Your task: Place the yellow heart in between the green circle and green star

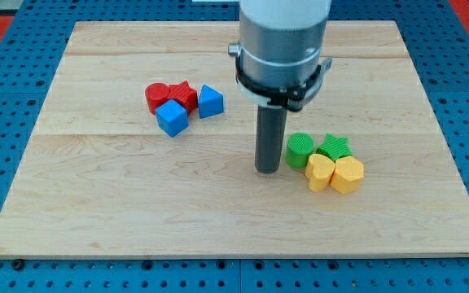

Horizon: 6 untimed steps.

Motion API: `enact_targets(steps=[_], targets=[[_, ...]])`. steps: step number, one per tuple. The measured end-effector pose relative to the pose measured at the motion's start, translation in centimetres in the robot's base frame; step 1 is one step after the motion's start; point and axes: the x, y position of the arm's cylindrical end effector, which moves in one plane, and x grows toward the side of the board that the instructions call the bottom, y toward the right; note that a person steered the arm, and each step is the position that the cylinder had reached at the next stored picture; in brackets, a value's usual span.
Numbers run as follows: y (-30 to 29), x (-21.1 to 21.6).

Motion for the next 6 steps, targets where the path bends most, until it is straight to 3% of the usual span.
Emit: enact_targets(steps=[2, 3, 6], targets=[[5.2, 6.1], [7.1, 5.9], [7.4, -1.2]])
